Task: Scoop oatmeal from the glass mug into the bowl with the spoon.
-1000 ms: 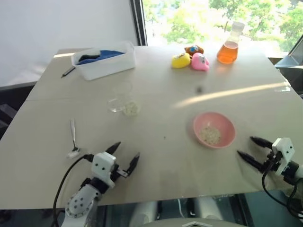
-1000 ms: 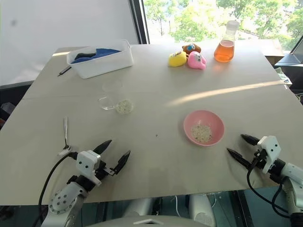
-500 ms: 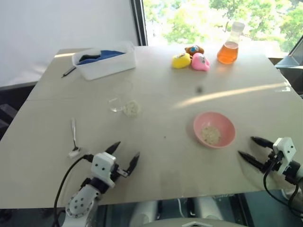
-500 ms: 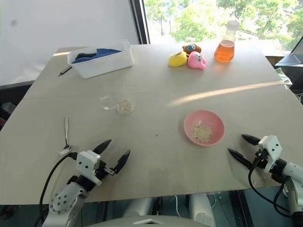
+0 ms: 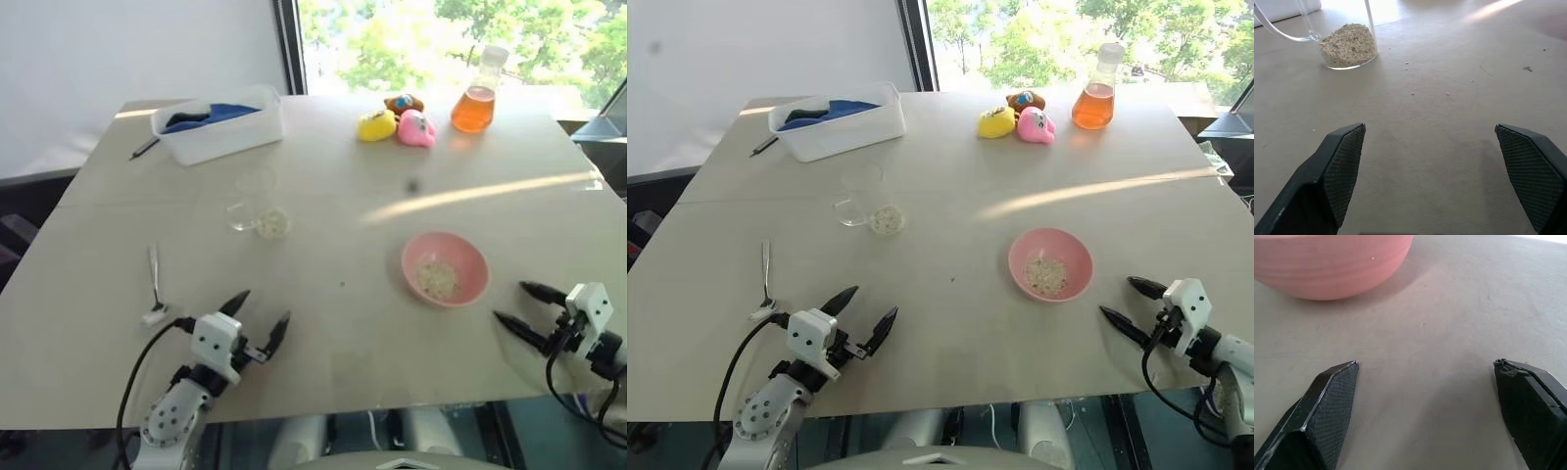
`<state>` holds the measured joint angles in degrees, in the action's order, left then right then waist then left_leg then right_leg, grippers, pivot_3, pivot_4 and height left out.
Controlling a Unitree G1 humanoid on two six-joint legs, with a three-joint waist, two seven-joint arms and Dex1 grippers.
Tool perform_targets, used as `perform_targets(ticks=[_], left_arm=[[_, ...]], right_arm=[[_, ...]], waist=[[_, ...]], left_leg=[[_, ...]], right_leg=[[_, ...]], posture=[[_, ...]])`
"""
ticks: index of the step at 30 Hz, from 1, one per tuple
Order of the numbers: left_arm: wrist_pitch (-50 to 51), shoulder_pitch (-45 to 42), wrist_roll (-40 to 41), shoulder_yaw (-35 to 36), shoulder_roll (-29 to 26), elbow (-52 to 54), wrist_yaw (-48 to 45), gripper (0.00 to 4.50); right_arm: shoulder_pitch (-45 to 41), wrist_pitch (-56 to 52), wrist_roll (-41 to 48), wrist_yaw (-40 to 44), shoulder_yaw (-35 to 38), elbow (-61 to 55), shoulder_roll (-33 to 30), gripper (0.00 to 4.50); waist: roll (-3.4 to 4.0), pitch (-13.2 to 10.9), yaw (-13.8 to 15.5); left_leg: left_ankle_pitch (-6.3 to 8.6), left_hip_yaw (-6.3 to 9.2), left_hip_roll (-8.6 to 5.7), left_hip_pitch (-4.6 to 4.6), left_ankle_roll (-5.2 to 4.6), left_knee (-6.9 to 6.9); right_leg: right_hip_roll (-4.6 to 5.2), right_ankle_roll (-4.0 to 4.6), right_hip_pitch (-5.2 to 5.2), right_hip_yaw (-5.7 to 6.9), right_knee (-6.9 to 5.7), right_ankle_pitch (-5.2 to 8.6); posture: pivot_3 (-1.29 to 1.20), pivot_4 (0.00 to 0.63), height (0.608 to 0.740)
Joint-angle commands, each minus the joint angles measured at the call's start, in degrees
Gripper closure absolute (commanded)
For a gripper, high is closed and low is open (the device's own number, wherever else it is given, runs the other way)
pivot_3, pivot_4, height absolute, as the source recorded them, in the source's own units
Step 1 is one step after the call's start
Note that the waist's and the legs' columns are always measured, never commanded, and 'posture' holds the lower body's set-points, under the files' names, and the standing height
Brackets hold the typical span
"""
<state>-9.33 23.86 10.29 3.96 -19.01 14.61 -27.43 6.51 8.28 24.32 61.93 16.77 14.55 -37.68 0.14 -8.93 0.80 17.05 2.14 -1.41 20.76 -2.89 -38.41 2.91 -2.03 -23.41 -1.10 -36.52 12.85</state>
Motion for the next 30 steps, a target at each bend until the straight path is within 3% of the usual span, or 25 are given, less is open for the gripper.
perform_targets(ticks=[1,7,11,15,20,24,30], left_arm=[[-0.01,0.41,-0.42,0.03,0.30,-1.18,0.50,0.00],[-1.13,1.21,2.82,3.53,2.62,2.62,2.89,0.00],[1.73,-1.57,1.14,11.89,6.60,4.99,15.27,0.00],[7.37,-4.68,1.69,15.00,6.78,7.90,19.39,0.00],[20.51,-10.79,2.26,20.79,3.16,10.71,24.96,0.00],[30.73,-12.23,3.29,24.14,1.36,13.32,26.95,0.00],[44.43,-12.46,7.26,26.39,0.51,18.62,27.60,0.00]], right_arm=[[-0.25,0.14,1.03,0.73,2.22,0.47,-1.33,0.03],[-2.95,-5.73,6.72,3.59,6.24,-2.61,-6.62,0.03],[-9.40,-24.29,19.23,1.97,6.72,-16.82,-12.66,0.03],[-17.16,-34.66,26.05,-1.20,2.17,-28.16,-13.82,0.03],[-25.37,-39.16,26.14,-1.36,-8.45,-38.13,-10.81,0.03],[-28.06,-38.74,22.73,1.82,-13.50,-39.70,-10.96,0.03],[-31.89,-37.75,20.05,5.57,-16.06,-37.49,-10.12,0.03]], waist=[[0.00,0.00,0.00],[-0.06,-0.15,-0.13],[-0.28,-0.45,-0.50],[-0.55,-0.59,-0.08],[-0.74,-0.63,0.31],[-0.76,-0.62,0.14],[-0.76,-0.62,0.18]], left_leg=[[0.00,0.00,0.00,0.00,0.00,0.00],[0.00,-0.10,-0.01,0.02,0.00,-0.01],[0.00,-0.12,0.09,0.06,0.00,-0.01],[0.00,0.01,0.20,0.08,0.00,-0.01],[0.00,0.25,0.13,0.42,0.03,-0.02],[-0.14,0.42,-0.08,0.97,0.29,-0.20],[-0.16,0.57,-0.29,1.22,0.33,-0.22]], right_leg=[[0.00,0.00,0.00,0.00,0.00,0.00],[0.02,0.00,-0.01,-0.10,0.01,-0.01],[-0.08,-0.02,-0.11,-0.14,-0.02,-0.02],[-0.19,-0.28,-0.15,0.09,-0.11,-0.10],[-0.15,-0.18,-0.29,0.33,-0.02,-0.18],[0.11,-0.22,-0.66,0.53,0.02,-0.21],[0.34,-0.34,-0.72,0.61,0.32,-0.29]], posture=[[0.00,0.150,0.740],[0.00,0.150,0.740],[0.00,0.150,0.740],[0.00,0.150,0.740],[0.00,0.150,0.740],[0.00,0.150,0.740],[0.00,0.150,0.740]])
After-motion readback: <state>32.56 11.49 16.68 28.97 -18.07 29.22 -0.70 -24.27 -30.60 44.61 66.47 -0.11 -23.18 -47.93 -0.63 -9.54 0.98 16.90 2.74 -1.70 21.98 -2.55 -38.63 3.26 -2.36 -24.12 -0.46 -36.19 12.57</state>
